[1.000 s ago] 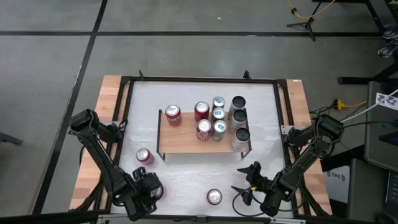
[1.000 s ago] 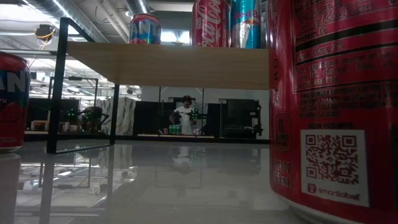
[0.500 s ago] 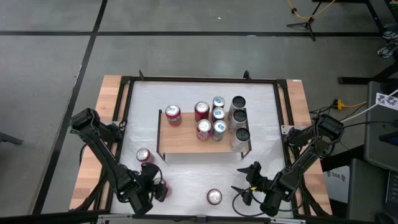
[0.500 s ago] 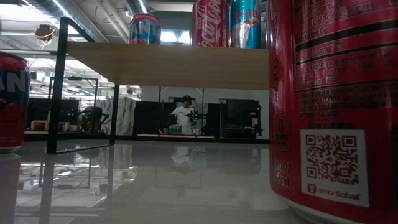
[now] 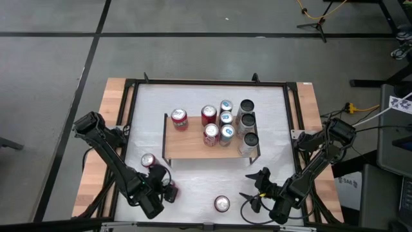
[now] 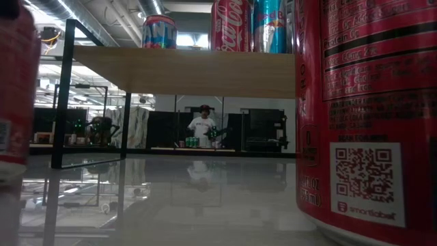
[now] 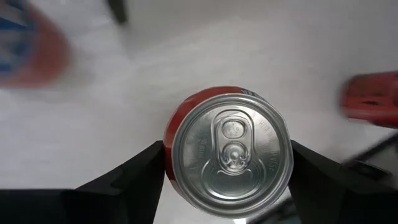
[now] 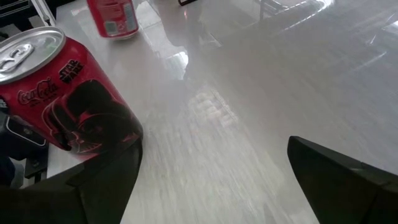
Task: Place canned beverage on shelf
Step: Put the bottom red soda can on the shelf aligned with the other red soda can
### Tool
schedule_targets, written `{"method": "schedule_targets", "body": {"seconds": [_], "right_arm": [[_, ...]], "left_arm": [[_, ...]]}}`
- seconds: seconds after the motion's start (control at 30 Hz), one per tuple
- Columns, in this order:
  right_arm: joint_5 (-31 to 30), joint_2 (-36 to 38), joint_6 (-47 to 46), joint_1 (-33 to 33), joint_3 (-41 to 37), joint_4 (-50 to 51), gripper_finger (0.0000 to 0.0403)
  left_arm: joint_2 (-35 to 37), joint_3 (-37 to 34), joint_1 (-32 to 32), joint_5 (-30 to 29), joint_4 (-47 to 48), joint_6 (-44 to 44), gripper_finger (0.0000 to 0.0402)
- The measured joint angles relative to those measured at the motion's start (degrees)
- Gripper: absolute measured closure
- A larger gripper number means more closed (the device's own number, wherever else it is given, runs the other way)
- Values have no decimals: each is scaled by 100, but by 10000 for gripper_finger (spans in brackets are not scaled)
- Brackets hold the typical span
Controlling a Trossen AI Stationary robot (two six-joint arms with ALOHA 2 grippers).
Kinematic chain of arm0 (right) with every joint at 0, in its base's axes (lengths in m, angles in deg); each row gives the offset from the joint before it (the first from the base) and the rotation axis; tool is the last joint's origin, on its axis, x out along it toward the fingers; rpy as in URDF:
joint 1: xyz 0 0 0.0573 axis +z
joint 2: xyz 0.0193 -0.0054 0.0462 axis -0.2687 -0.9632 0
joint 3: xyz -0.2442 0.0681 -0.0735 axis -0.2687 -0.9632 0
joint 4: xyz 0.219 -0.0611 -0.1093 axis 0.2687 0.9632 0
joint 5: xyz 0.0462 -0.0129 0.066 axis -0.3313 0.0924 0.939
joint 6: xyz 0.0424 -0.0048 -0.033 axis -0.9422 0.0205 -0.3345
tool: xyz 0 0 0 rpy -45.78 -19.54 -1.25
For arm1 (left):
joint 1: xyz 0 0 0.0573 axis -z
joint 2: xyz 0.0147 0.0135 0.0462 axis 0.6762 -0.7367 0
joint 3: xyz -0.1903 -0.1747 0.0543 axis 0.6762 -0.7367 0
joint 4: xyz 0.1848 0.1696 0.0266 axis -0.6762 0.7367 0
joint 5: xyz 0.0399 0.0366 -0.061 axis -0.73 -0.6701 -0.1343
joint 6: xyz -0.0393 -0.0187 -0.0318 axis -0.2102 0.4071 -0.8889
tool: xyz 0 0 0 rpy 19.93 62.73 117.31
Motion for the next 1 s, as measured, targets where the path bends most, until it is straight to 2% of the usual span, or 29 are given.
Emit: {"method": "schedule_targets", "body": {"seconds": [0.23,0.33,0.73,1.0], "right_arm": [[-1,0,0,1,0,4,10],[0,0,0,0,0,1,10],[0,0,0,1,0,0,10],[-2,0,0,0,0,9,10]], "left_arm": [[9,450,2,71,1485,-153,132],[9,483,2,44,1806,-369,132],[-321,490,2,109,1745,-925,131],[-346,492,4,322,1707,-883,96]]}}
